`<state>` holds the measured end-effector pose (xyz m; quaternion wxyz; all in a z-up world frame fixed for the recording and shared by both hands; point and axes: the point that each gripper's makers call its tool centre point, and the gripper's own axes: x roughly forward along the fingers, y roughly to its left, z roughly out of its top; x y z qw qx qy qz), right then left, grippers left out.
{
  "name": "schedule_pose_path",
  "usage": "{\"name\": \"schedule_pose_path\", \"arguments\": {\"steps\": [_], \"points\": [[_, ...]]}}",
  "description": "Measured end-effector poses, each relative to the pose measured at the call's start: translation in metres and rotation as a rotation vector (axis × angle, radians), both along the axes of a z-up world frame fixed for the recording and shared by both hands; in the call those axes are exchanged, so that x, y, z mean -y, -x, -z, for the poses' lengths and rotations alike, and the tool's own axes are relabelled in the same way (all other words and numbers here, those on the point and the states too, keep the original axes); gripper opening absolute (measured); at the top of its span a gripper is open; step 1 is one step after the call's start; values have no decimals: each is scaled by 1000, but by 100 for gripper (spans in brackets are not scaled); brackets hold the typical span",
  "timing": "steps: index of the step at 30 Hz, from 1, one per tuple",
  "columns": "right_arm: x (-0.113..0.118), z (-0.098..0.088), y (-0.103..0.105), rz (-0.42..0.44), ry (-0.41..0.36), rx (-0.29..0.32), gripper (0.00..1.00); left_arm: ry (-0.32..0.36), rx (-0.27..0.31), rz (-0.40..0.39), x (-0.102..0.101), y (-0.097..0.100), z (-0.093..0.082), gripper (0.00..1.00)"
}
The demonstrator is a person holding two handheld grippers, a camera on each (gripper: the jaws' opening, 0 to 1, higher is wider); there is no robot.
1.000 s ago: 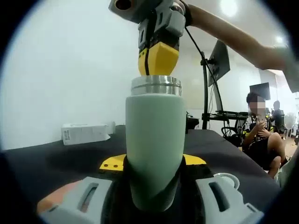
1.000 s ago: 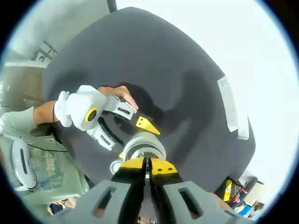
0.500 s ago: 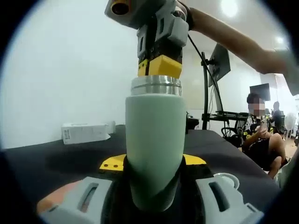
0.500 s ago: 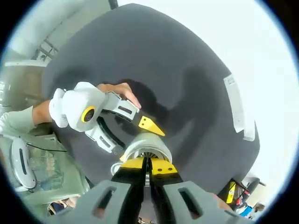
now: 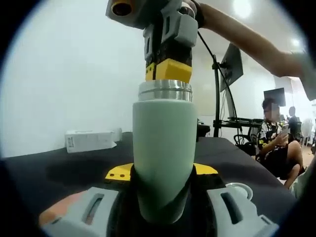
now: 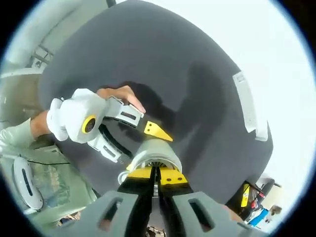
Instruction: Assemble the cup parts correctly, then place the assembled cup into the box.
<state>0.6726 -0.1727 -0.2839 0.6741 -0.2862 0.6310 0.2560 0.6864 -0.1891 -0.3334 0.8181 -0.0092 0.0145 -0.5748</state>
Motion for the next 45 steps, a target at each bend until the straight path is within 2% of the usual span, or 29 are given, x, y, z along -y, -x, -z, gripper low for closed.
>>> {"name": "schedule_pose_path", "arguments": {"steps": [14, 20, 23, 25, 31, 32, 39, 45], "points": [[-1, 1, 2, 13, 7, 5, 1, 0, -4, -3, 0, 0, 0, 40], [-3, 0, 2, -18, 16, 21, 1, 0, -4, -3, -1, 0, 0, 40], [-1, -1, 2, -33, -2, 5, 1, 3, -1, 0, -1, 1, 0, 40], [-3, -2, 4, 8, -53, -13, 3, 4, -2, -4, -1, 1, 0, 40], [3, -17, 0, 21, -107, 2, 12, 11, -6, -4, 0, 1, 0, 40], [0, -20, 5, 28, -127, -10, 12, 12, -7, -2, 0, 1, 0, 40], [-5, -41, 17, 2, -191, 46, 12, 15, -10, -4, 0, 0, -1, 40], [2, -62, 38, -48, -237, 139, 12, 14, -15, -5, -1, 0, -1, 40]]}}
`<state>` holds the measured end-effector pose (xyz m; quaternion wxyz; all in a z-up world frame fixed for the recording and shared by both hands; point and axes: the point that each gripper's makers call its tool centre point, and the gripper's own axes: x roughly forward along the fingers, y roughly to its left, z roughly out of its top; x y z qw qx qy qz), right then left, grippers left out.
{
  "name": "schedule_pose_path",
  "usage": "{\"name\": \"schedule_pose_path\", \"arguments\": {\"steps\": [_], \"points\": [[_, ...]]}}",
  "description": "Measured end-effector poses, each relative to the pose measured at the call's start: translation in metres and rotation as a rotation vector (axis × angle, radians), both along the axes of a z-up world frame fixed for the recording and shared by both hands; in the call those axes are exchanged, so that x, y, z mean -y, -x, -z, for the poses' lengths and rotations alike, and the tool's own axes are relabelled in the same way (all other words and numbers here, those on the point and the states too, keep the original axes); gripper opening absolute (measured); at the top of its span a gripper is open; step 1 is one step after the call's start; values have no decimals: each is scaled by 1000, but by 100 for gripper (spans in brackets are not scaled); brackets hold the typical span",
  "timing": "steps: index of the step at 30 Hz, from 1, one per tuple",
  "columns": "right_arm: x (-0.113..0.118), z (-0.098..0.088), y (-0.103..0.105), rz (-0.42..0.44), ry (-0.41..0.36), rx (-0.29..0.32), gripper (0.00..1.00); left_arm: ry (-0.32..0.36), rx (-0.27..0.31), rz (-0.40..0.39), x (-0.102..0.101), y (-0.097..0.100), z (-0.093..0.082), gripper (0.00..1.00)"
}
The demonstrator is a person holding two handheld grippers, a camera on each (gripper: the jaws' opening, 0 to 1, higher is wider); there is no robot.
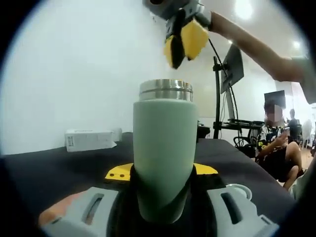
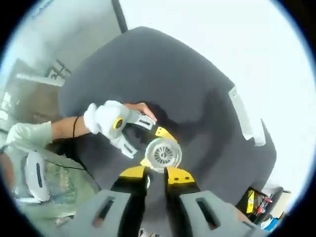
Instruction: Assemble the cup parts correctly, then place the assembled cup into the box.
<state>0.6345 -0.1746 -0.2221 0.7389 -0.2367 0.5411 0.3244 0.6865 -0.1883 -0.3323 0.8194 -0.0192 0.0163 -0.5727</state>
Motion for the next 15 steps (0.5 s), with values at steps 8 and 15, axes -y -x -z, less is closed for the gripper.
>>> {"name": "schedule_pose_path", "arguments": {"steps": [8, 15], "points": [[32, -4, 11, 22, -5, 148, 11, 1, -5, -2, -1, 0, 1, 40], [31, 2, -23, 64, 30, 114, 12, 0, -7, -2, -1, 1, 1, 40]]}}
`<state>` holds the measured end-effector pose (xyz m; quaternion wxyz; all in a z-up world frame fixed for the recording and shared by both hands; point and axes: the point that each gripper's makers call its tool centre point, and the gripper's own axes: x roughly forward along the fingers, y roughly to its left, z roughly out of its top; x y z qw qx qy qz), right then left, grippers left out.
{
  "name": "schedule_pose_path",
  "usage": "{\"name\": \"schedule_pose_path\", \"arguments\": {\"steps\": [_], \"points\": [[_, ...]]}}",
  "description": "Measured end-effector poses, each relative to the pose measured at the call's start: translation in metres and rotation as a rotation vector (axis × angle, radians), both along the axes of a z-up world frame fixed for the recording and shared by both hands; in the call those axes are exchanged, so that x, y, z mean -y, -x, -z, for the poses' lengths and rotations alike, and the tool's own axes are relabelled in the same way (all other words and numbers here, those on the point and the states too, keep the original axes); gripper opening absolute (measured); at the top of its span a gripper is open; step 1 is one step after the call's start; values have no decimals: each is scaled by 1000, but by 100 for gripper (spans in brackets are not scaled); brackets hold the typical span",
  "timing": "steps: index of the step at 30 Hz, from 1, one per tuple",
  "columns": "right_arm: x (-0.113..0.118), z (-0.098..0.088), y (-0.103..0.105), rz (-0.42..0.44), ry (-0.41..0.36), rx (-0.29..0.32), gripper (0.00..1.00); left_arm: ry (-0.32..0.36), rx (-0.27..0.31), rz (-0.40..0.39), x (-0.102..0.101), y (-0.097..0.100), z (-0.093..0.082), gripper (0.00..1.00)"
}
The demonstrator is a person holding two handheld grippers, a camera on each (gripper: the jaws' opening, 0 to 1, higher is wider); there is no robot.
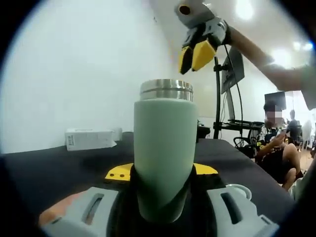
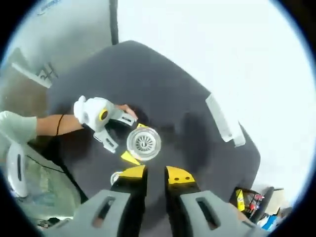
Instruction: Assemble the cup parts correctly, then place the assembled cup into the box.
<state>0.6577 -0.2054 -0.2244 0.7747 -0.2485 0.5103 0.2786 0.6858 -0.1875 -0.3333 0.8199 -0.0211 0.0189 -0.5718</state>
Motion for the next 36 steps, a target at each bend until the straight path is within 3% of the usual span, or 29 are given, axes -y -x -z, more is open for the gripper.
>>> {"name": "schedule_pose_path", "arguments": {"steps": [4, 7, 12, 18, 27, 36], "points": [[-3, 11, -10, 1, 58, -144, 12, -3, 3, 0, 0, 0, 0, 40], [-8, 20, -24, 10, 90, -165, 11, -3, 4, 0, 0, 0, 0, 40], [-11, 34, -14, 5, 130, -291, 11, -4, 4, 1, 0, 0, 1, 40], [-11, 46, -12, -5, 194, -320, 7, -2, 3, 3, 0, 0, 1, 40], [-9, 50, -4, -11, 228, -314, 8, -5, -4, 9, 0, 0, 2, 40], [-16, 42, -10, -5, 175, -258, 8, 2, -9, 4, 0, 0, 1, 40]]}}
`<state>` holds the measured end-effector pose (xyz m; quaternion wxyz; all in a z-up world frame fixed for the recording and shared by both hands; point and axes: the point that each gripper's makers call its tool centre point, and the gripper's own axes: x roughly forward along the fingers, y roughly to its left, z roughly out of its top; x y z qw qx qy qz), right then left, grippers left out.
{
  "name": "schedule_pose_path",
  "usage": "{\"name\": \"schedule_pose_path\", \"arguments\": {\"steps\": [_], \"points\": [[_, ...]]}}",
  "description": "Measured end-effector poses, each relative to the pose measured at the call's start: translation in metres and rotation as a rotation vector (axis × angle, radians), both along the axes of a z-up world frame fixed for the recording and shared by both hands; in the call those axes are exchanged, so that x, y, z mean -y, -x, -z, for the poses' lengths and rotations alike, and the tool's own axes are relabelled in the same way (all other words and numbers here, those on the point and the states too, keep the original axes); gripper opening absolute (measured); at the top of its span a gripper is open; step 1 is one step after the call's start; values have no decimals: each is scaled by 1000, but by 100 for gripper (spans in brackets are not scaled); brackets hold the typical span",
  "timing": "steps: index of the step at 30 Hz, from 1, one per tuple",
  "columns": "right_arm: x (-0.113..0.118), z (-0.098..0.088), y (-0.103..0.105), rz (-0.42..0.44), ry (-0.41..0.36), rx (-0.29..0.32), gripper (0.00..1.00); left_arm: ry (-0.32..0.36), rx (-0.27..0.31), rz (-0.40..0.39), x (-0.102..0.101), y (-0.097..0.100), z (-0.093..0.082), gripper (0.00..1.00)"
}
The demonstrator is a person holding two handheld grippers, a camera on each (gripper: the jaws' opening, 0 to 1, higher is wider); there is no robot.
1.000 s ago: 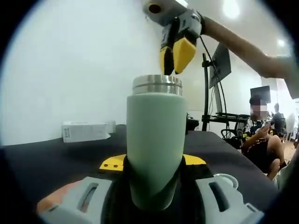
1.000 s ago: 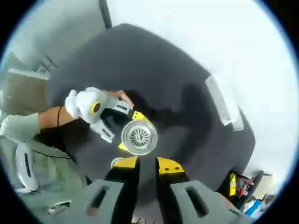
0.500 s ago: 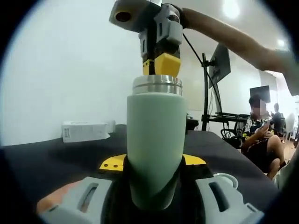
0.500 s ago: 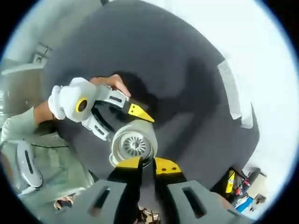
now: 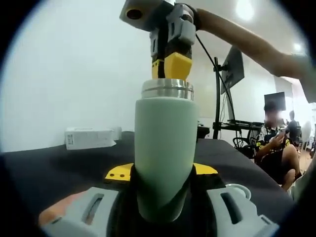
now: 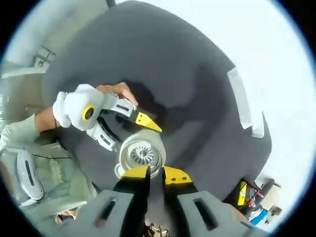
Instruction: Assemble the cup parts correctly, then place the assembled cup into the box.
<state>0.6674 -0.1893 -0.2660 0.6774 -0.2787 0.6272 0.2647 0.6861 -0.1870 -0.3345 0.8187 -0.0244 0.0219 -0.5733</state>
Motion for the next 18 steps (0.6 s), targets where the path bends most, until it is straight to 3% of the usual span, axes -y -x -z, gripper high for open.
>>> {"name": "schedule_pose_path", "arguments": {"steps": [4, 9, 18], "points": [[-4, 1, -15, 12, -20, 2, 11, -3, 3, 0, 0, 0, 0, 40], [-1, 9, -17, -8, 32, 26, 12, -7, 9, -10, 0, -2, 1, 39], [2, 13, -19, 7, 41, 34, 20, -9, 6, -1, 0, 0, 2, 39]]}}
